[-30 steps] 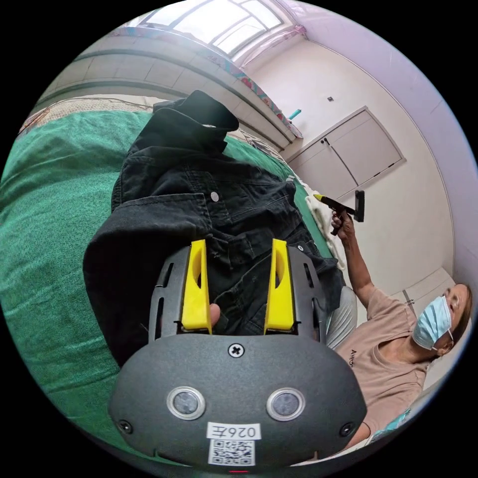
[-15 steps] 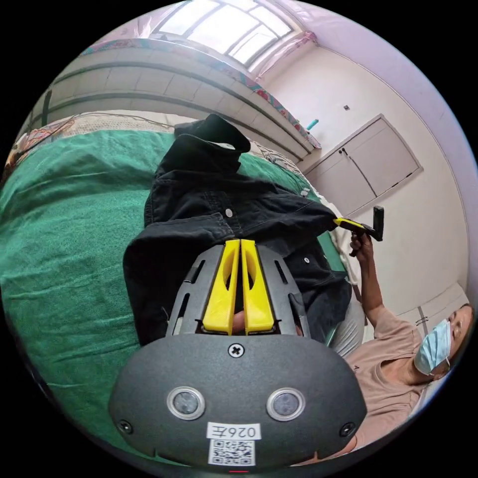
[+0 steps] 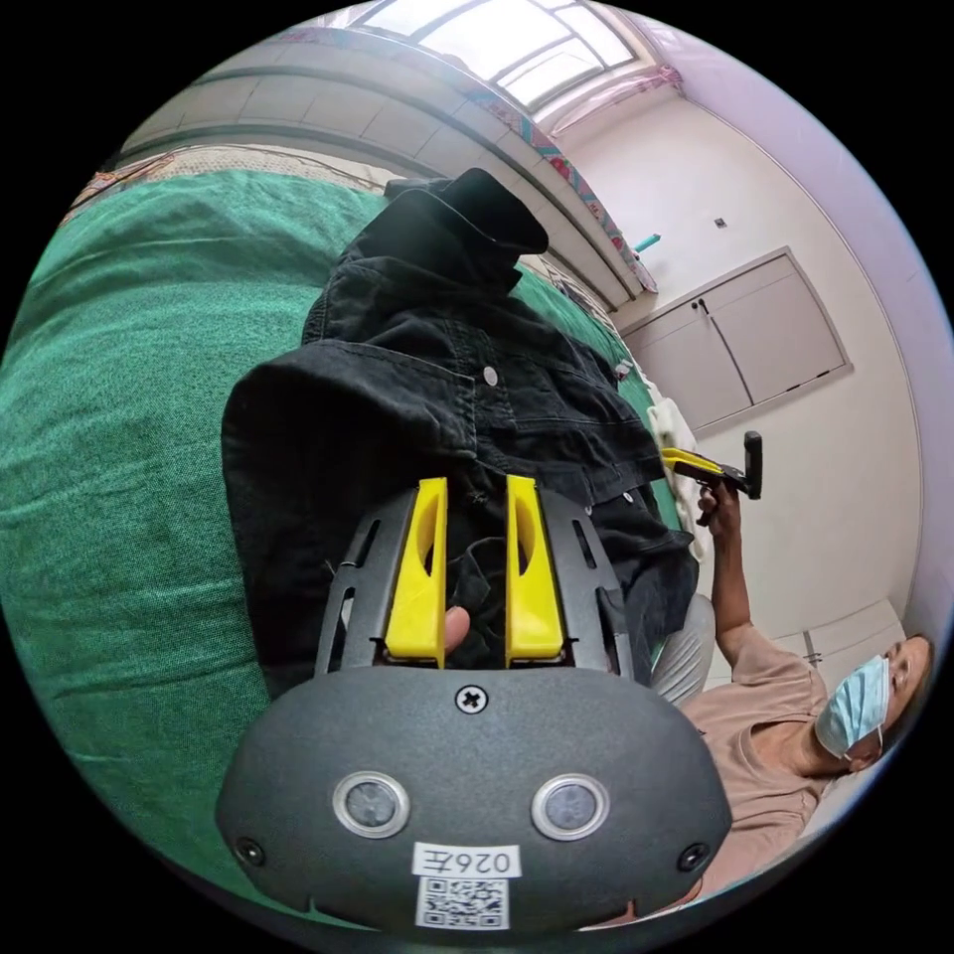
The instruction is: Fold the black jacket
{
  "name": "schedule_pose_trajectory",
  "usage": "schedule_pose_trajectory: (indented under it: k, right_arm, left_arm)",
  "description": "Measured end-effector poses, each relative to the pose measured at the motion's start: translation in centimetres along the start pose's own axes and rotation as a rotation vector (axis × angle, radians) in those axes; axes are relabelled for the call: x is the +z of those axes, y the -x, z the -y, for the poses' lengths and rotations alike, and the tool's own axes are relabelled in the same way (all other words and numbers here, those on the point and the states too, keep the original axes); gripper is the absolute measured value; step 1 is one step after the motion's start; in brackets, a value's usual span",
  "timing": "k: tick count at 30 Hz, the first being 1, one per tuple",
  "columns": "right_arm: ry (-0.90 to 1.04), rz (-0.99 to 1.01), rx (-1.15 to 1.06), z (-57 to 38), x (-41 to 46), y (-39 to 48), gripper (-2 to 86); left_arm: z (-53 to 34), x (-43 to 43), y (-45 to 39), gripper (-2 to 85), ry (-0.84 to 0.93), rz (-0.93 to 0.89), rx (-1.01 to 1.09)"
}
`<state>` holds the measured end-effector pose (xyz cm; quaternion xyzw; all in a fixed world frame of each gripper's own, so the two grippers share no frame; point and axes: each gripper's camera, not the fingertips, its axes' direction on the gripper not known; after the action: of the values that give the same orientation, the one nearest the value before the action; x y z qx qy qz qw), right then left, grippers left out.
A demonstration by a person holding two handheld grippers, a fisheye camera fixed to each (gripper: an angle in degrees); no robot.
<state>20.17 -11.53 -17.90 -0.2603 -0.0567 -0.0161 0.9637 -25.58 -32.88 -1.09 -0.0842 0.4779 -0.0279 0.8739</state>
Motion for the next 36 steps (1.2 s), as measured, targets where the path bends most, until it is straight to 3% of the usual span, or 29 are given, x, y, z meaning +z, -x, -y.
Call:
schedule_pose_trajectory:
  k: [4,5,10,15,17,19,21,23,25,26,28,29,31,32,34,36]
  right_arm:
    - [0.113,0.391,0.012,0.9,4.4,-1.2,8.3]
    - [0.123,0.41,0.012,1.0,4.8,-1.1,7.8]
    - [-0.157,-0.235,-0.082,-2.4,-1.6,4.4,5.6]
    - [-0.088,-0.413,-0.386,-5.6,1.4,9.8,5.6]
    - [-0.013,-0.384,-0.453,-5.8,3.6,10.8,5.4]
    - [0.185,-0.351,-0.443,-5.4,7.3,10.5,2.9]
    - [0.12,-0.351,-0.419,-6.0,6.4,10.4,1.4]
    - [-0.068,-0.428,-0.399,-7.3,3.7,10.9,0.0]
    - [-0.533,-0.573,-0.279,-10.8,-2.7,12.1,-0.8]
    - [-0.667,-0.589,-0.208,-11.9,-4.4,12.3,-0.9]
    - [-1.133,-0.454,0.003,-16.7,-9.6,12.4,-1.1]
    - [-1.17,-0.38,-0.007,-17.4,-10.3,12.4,-1.1]
    - [-1.067,-0.093,-0.053,-17.4,-12.1,12.0,-1.1]
    - [-1.018,-0.042,-0.077,-17.0,-12.1,12.0,-1.1]
    - [-0.828,0.071,-0.124,-15.2,-10.9,12.0,-1.1]
    - [-0.673,0.085,-0.133,-14.1,-8.6,12.0,-1.0]
  left_arm:
    - [-1.4,0.3,-0.5,10.2,-0.037,0.029,0.025]
    - [-1.6,0.3,-0.5,9.7,-0.037,0.028,0.021]
    - [-3.4,0.1,-0.5,9.0,-0.07,-0.018,0.017]
    - [-5.3,-0.5,-3.0,11.1,-0.094,0.06,0.079]
    - [-5.7,0.3,-3.7,11.4,-0.031,0.159,0.102]
    - [-6.4,0.4,-3.5,7.6,-0.018,0.199,0.055]
    - [-7.3,-0.6,-4.1,0.8,-0.051,0.129,0.078]
    - [-9.2,-3.5,-6.4,-0.3,-0.229,0.125,0.158]
    - [-12.6,-8.5,-11.5,-0.7,-0.513,0.131,0.3]
    - [-13.7,-9.7,-13.1,-0.7,-0.586,0.122,0.352]
    - [-18.4,-13.2,-18.5,-0.5,-0.842,0.043,0.545]
    - [-19.5,-13.6,-19.5,-0.3,-0.892,0.011,0.583]
    - [-23.4,-14.0,-21.6,1.9,-1.08,-0.116,0.652]
    - [-23.9,-13.8,-21.7,2.8,-1.086,-0.144,0.639]
    - [-23.7,-11.9,-21.0,1.9,-0.917,-0.163,0.597]
    - [-22.2,-9.3,-19.3,0.2,-0.732,-0.041,0.507]
